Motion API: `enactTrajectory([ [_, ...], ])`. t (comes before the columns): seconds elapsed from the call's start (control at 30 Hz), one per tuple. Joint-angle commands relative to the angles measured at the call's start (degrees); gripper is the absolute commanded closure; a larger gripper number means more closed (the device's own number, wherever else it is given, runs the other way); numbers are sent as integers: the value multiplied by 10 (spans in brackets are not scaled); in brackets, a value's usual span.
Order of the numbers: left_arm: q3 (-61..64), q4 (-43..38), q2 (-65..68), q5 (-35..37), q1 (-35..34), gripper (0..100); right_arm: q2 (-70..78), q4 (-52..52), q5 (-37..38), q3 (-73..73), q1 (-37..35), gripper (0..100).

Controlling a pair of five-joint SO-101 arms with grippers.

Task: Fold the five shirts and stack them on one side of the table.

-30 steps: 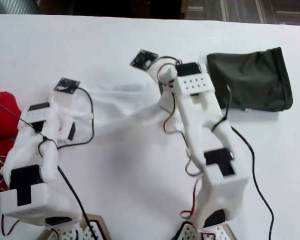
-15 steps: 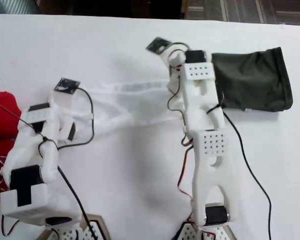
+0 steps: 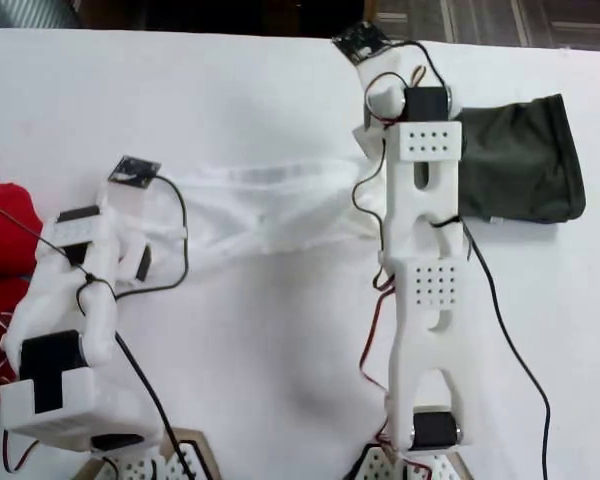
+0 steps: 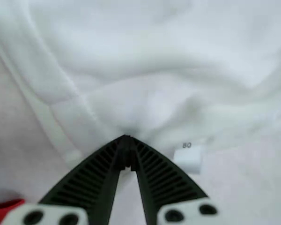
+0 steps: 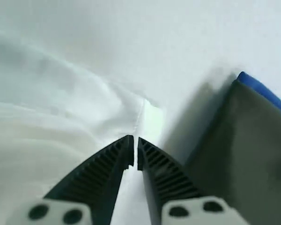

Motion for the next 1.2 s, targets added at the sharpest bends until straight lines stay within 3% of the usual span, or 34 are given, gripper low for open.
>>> enactTrajectory([
  [0.0,3,-4,-4,7,-7,973,-136,15,-5,115,-2,979],
  [0.2,3,-5,-4,7,-7,973,-361,6,-4,466,-15,978],
  [0.53,5,-11,-5,7,-6,973,-582,-192,-6,888,-81,978],
  [1.17,5,-11,-5,7,-6,973,-606,-400,-8,1084,-118,978],
])
